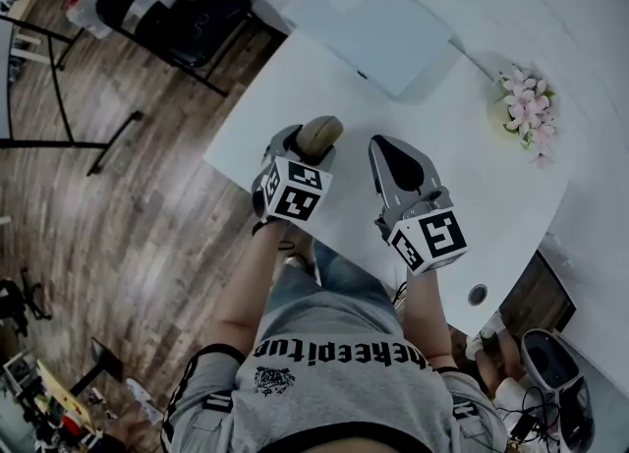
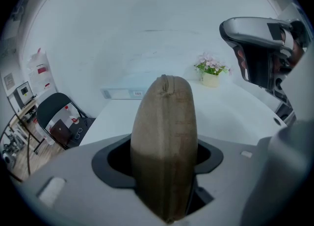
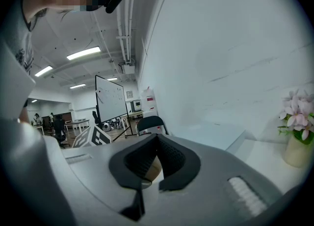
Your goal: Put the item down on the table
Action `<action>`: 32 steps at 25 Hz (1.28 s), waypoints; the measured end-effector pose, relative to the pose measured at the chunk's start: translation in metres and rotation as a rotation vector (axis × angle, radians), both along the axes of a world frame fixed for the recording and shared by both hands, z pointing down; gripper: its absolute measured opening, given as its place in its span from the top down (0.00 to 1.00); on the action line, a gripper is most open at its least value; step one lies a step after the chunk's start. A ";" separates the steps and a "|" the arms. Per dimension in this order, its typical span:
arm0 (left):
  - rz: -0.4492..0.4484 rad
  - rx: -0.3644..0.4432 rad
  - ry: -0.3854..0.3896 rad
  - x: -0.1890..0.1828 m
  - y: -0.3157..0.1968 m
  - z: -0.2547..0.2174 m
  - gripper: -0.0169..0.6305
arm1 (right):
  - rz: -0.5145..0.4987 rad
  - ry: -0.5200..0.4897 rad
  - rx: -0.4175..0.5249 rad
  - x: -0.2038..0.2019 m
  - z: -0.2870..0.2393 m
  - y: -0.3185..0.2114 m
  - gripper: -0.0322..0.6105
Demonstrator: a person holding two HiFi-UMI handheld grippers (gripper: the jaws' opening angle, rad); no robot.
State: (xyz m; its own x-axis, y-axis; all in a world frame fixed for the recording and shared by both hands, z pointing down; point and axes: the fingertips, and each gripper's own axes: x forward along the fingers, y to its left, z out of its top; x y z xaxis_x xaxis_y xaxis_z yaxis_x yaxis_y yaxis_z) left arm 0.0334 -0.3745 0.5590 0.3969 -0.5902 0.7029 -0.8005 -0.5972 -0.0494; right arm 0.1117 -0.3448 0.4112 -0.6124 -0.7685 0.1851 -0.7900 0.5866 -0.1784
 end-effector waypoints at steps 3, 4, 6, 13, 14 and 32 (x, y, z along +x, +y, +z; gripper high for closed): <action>0.008 -0.006 -0.011 0.006 -0.006 0.005 0.49 | 0.009 -0.009 -0.006 0.004 0.003 -0.003 0.95; 0.012 -0.008 -0.017 0.008 -0.008 0.007 0.49 | 0.013 -0.010 -0.008 0.007 0.004 -0.004 0.95; 0.019 -0.011 -0.028 0.013 -0.012 0.012 0.49 | 0.019 -0.012 -0.012 0.011 0.005 -0.007 0.95; 0.026 -0.035 -0.052 0.019 -0.022 0.017 0.49 | 0.030 -0.014 -0.026 0.017 0.009 -0.012 0.95; 0.035 -0.045 -0.060 0.020 -0.023 0.018 0.49 | 0.029 -0.016 -0.027 0.017 0.010 -0.013 0.95; 0.183 -0.035 -0.159 0.048 -0.014 0.028 0.36 | 0.044 -0.009 -0.024 0.031 0.012 -0.015 0.95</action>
State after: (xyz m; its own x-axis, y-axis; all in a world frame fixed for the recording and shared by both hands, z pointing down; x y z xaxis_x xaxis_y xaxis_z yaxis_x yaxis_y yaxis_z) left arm 0.0809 -0.3882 0.5868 0.3778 -0.4931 0.7836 -0.6630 -0.7349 -0.1428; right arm 0.1425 -0.3593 0.4237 -0.5800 -0.7901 0.1983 -0.8131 0.5469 -0.1994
